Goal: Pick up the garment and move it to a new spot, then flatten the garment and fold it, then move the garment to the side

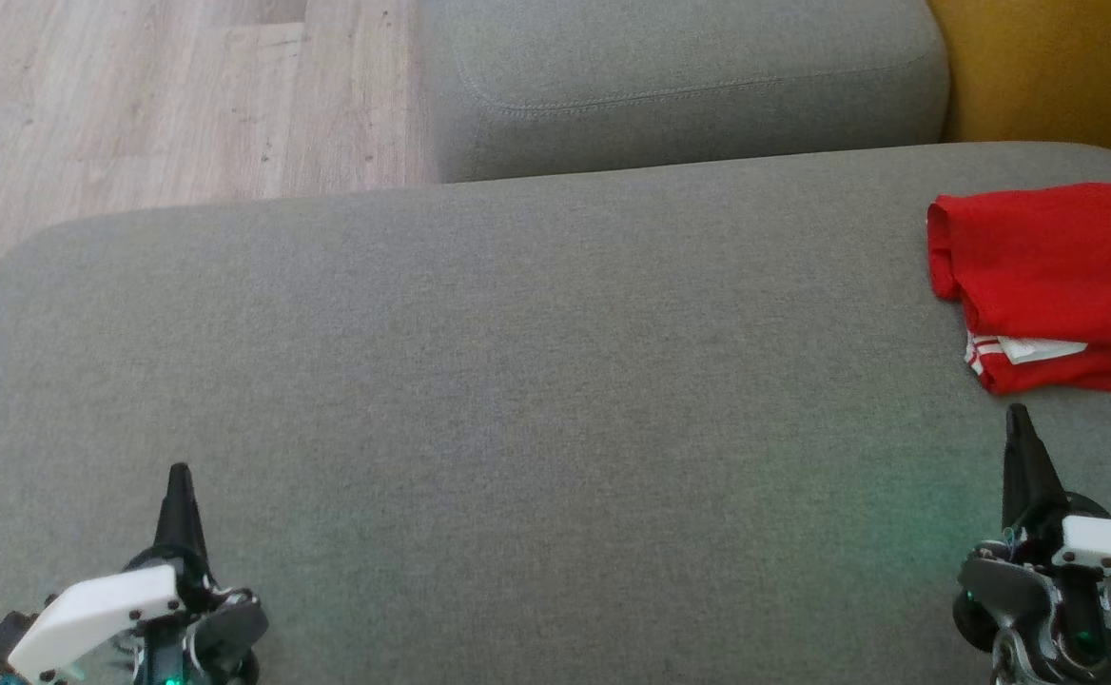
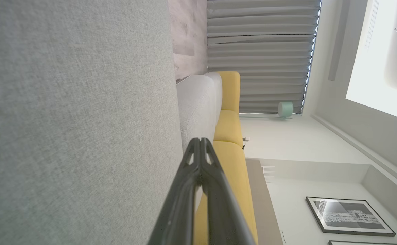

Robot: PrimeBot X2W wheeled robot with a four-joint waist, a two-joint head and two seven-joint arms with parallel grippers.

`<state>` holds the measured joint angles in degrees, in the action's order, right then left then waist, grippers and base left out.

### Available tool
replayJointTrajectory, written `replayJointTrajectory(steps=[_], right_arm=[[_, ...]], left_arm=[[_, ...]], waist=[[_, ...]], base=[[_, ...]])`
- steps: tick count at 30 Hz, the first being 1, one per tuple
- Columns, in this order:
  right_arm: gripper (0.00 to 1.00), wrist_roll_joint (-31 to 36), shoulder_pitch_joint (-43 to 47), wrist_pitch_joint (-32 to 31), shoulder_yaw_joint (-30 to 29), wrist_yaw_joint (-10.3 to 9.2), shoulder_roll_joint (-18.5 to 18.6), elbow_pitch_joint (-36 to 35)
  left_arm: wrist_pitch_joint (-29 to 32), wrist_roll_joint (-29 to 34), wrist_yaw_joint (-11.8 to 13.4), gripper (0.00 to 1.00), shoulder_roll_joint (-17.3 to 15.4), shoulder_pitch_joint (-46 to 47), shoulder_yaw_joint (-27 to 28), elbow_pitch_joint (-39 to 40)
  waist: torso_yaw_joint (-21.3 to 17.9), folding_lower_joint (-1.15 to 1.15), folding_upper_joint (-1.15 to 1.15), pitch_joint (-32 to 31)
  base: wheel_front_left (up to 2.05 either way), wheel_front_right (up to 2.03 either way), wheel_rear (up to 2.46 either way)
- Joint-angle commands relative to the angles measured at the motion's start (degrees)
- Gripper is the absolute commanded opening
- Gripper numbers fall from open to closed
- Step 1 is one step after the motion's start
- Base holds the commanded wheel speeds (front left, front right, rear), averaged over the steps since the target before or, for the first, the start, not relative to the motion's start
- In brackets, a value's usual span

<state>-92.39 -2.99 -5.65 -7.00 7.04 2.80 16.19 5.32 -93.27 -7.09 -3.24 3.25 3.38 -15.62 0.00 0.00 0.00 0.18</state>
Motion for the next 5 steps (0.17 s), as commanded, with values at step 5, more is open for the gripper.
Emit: replayJointTrajectory(steps=[5], right_arm=[[0.0, -0.21, -3.15, -0.41, 1.01, 0.45, 0.49, -2.19]], left_arm=[[0.32, 0.23, -0.4, 0.0, -0.42, 2.84, 2.09, 1.61]], waist=[[0.0, 0.0, 0.0, 0.0]], base=[[0.0, 0.0, 0.0]])
